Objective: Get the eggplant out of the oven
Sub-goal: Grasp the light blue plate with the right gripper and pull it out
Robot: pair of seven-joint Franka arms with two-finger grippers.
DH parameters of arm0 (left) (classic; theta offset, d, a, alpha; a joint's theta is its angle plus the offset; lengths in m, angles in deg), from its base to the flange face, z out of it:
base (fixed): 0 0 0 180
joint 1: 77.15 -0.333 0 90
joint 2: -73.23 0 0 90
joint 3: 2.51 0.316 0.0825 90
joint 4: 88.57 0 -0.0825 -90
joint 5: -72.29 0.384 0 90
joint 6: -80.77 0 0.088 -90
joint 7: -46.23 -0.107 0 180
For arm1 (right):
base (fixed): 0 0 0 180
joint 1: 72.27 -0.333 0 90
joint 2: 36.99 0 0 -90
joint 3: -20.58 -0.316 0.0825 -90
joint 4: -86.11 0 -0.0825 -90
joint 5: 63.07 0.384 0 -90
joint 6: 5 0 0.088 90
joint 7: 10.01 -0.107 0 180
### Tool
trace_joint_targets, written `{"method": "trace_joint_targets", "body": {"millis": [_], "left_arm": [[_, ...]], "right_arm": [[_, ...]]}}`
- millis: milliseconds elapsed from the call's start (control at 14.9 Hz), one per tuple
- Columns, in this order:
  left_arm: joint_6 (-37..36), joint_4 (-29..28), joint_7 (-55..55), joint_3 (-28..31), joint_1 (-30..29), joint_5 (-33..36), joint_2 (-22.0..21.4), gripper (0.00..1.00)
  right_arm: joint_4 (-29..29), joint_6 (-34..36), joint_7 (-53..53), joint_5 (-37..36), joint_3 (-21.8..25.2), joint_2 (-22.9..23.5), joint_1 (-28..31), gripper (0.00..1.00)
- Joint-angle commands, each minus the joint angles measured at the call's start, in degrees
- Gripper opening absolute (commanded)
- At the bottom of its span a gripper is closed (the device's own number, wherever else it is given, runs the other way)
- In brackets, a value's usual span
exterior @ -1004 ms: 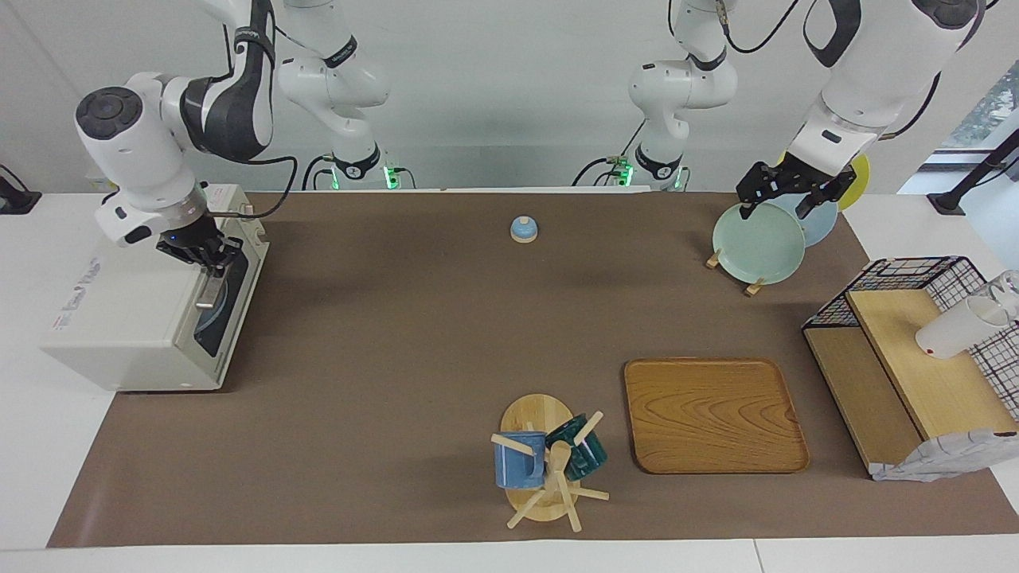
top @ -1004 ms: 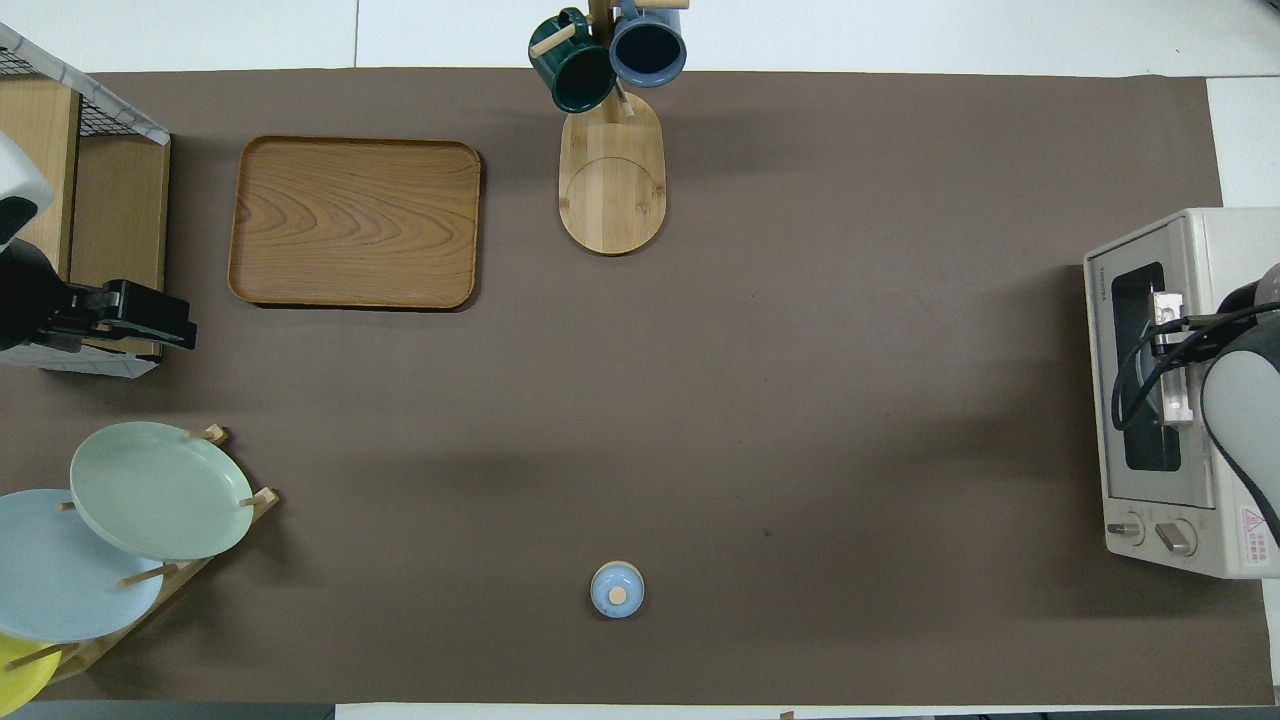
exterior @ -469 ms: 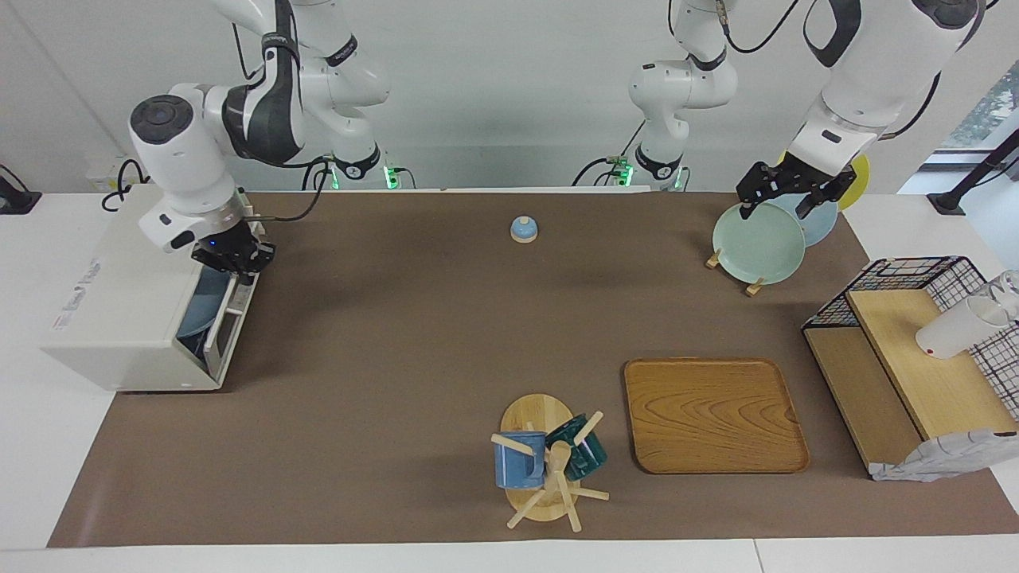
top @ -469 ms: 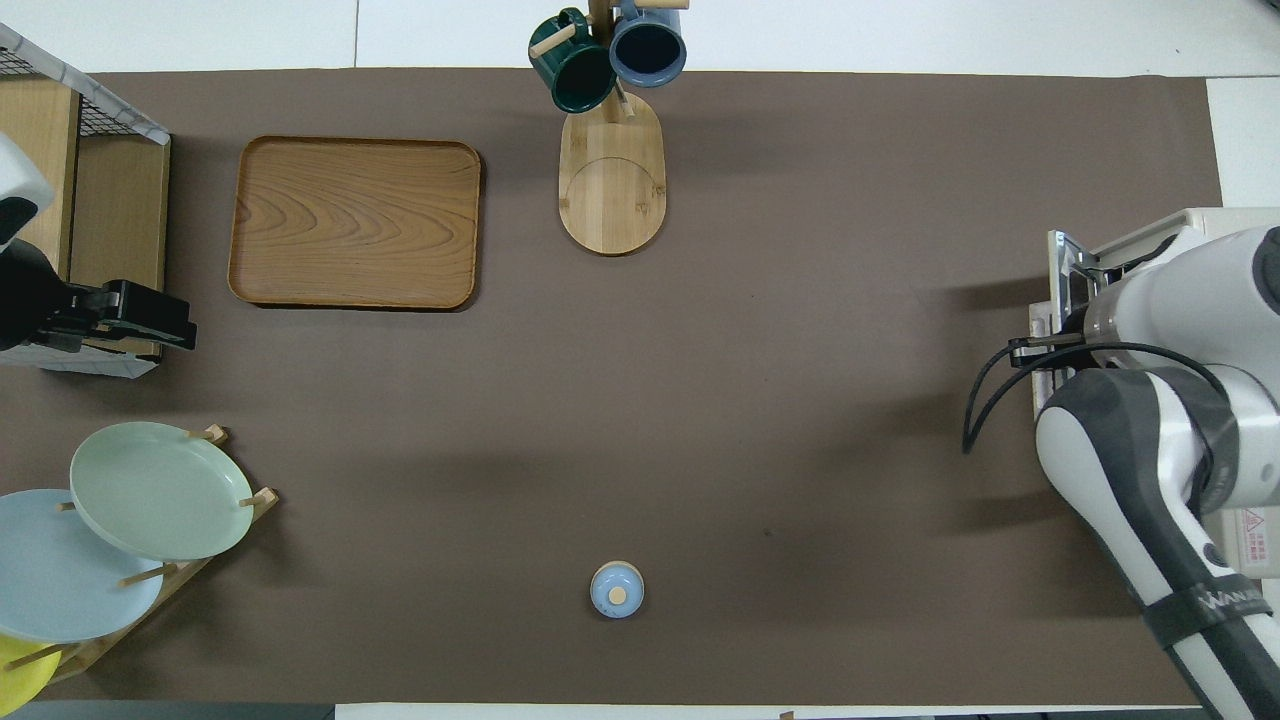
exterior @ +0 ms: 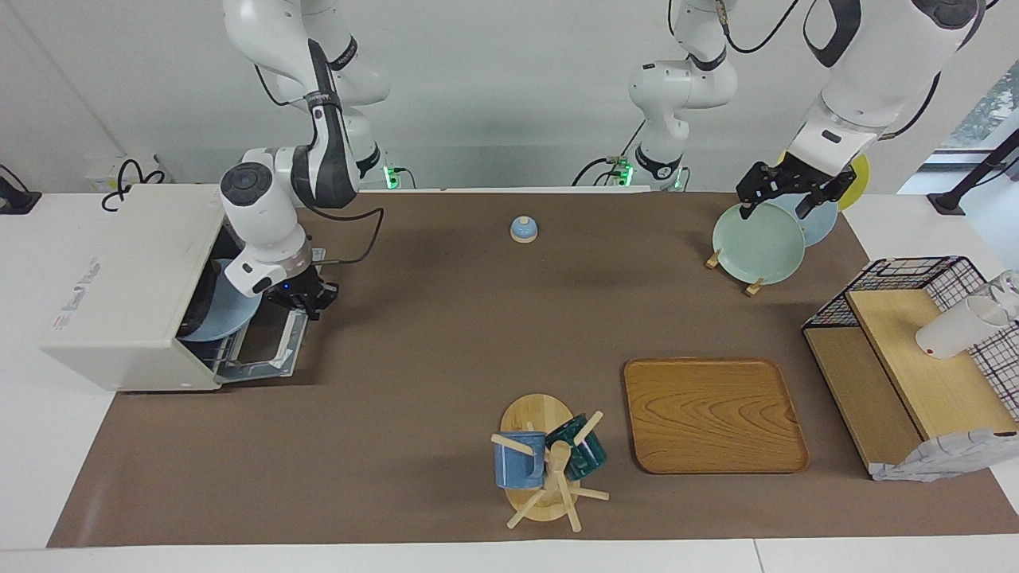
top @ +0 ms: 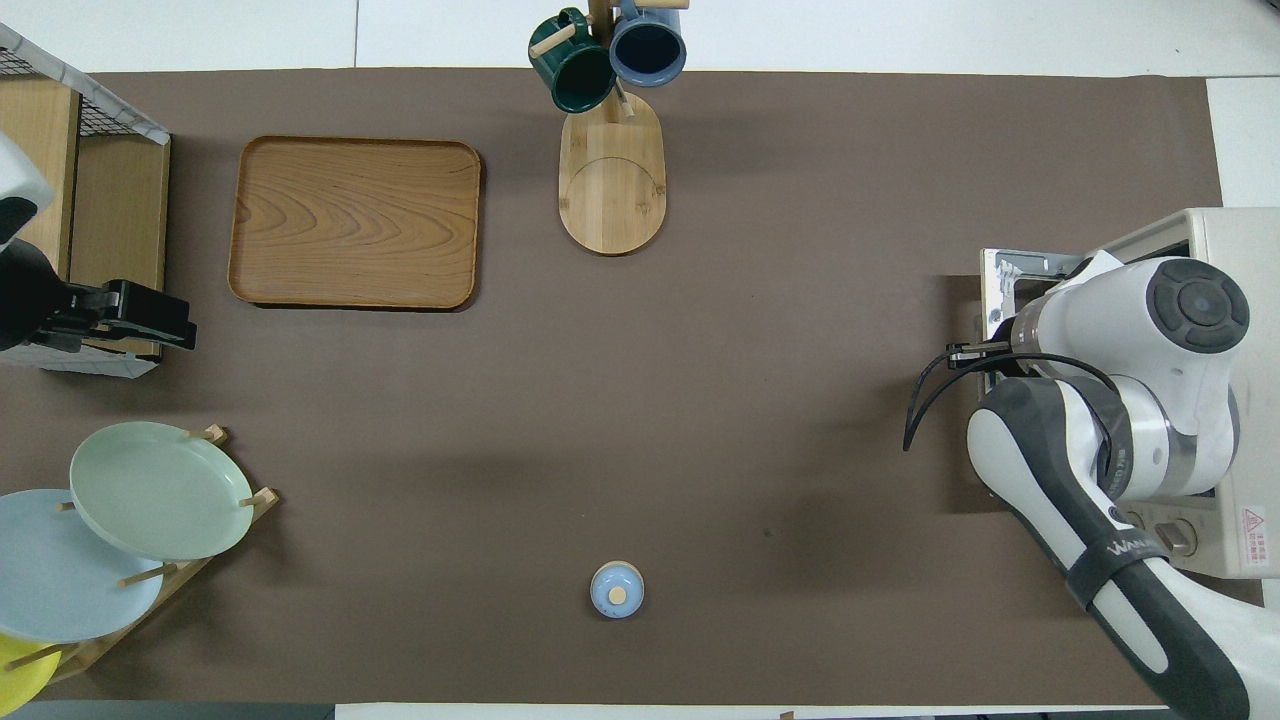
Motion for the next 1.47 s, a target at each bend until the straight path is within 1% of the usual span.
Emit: {"method": "trace_joint_targets", "body": {"millis": [0,134,201,268,335,402,469,536,603,670,737,938,1004,1205,1339,1406], "left_arm": [[-1.4,1.1,-0.2,0.0,-0.4,-0.5,0.4,1.00],[-1.4,1.2,-0.2,0.0,-0.4,-0.5,0.4,1.00],[-1.4,1.2,-0.2,0.0,-0.4,-0.5,0.4,1.00],[-1.4,1.2,-0.2,0.0,-0.4,-0.5,0.4,1.00],[-1.4,1.2,-0.2,0.0,-0.4,-0.5,0.4,1.00],[-1.4,1.2,-0.2,0.0,-0.4,-0.5,0.4,1.00],[-1.4,1.2,-0.2,0.0,-0.4,-0.5,0.4,1.00],[-1.4,1.2,-0.2,0.0,-0.4,-0.5,0.4,1.00],[-1.4,1.2,-0.2,0.0,-0.4,-0.5,0.4,1.00],[-1.4,1.2,-0.2,0.0,-0.4,-0.5,0.4,1.00],[-1.4,1.1,-0.2,0.0,-0.4,-0.5,0.4,1.00],[-1.4,1.2,-0.2,0.0,-0.4,-0.5,0.4,1.00],[-1.4,1.2,-0.2,0.0,-0.4,-0.5,0.4,1.00],[-1.4,1.2,-0.2,0.0,-0.4,-0.5,0.4,1.00],[-1.4,1.1,-0.2,0.0,-0.4,-0.5,0.4,1.00],[-1.4,1.2,-0.2,0.0,-0.4,-0.5,0.4,1.00]], "right_arm": [[0.7,-1.5,-0.9,1.2,0.7,0.8,-1.2,0.00],[0.8,-1.2,-1.0,2.5,0.6,0.8,-2.0,0.00],[1.5,0.0,-1.2,2.7,0.6,0.8,-3.5,0.00],[3.4,2.5,-1.5,2.7,0.6,0.9,-4.5,0.00],[6.5,7.0,-1.7,2.6,0.6,0.9,-4.5,0.00],[9.3,10.8,-1.7,2.3,0.7,0.9,-4.2,0.14],[11.3,14.0,-1.7,1.5,0.9,0.6,-4.0,0.38],[11.8,16.0,-1.6,0.3,1.2,0.0,-3.9,0.51],[12.2,17.0,-1.3,-2.4,1.2,-0.7,-3.5,0.64],[12.3,17.3,-1.0,-5.7,1.1,-1.2,-2.5,0.65],[12.1,17.8,0.3,-7.1,1.1,-1.8,-1.4,0.65],[9.9,17.3,5.1,-7.1,1.1,-2.5,1.3,0.63],[8.8,16.6,6.1,-7.1,1.1,-2.8,2.1,0.60],[3.3,10.3,7.6,-7.1,1.1,-4.3,4.1,0.53],[1.7,8.7,9.7,-7.1,1.1,-4.9,4.5,0.42],[1.1,7.7,9.7,-7.0,1.1,-4.9,4.6,0.39]]}}
